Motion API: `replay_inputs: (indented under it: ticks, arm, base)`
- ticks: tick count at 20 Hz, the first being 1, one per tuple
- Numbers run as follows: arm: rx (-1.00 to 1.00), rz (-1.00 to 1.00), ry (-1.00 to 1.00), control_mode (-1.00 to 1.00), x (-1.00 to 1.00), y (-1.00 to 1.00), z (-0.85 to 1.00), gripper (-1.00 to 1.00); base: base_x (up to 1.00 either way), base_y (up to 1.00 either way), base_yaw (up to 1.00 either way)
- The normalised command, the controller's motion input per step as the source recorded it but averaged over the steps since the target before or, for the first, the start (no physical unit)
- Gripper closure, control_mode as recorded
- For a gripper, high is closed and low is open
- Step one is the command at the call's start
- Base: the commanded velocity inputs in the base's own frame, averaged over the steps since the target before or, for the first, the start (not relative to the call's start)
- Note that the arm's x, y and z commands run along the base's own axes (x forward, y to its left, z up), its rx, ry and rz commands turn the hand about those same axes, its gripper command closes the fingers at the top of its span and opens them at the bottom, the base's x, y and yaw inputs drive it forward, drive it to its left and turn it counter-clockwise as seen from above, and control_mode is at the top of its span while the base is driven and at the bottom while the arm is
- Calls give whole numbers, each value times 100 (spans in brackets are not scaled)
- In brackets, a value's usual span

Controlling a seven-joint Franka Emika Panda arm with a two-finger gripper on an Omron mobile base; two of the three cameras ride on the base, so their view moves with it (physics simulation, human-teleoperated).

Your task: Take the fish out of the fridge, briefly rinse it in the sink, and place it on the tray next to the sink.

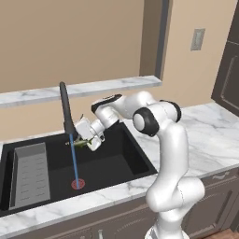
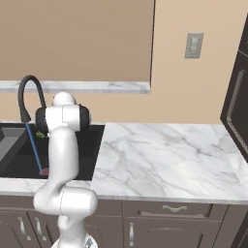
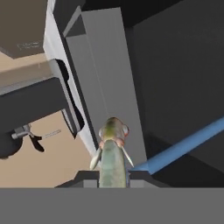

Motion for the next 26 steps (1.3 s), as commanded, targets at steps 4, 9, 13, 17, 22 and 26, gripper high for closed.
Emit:
replay_inputs:
  ticks: [4, 9, 13, 17, 22, 26]
  arm:
    - [0, 0, 4, -100, -80, 0, -17, 100]
    - [0, 0, 0, -100, -100, 0, -18, 100]
    - [0, 0, 0, -100, -100, 0, -11, 100]
    - [1, 0, -24, -100, -96, 0, 30, 100]
    - [-17, 3, -58, -100, -97, 0, 92, 100]
    - [-47, 3, -59, -100, -79, 0, 99, 100]
  base:
    - [0, 0, 0]
    - [0, 0, 0]
    - [0, 0, 0]
    - [0, 0, 0]
    - [0, 0, 0]
    - [0, 0, 0]
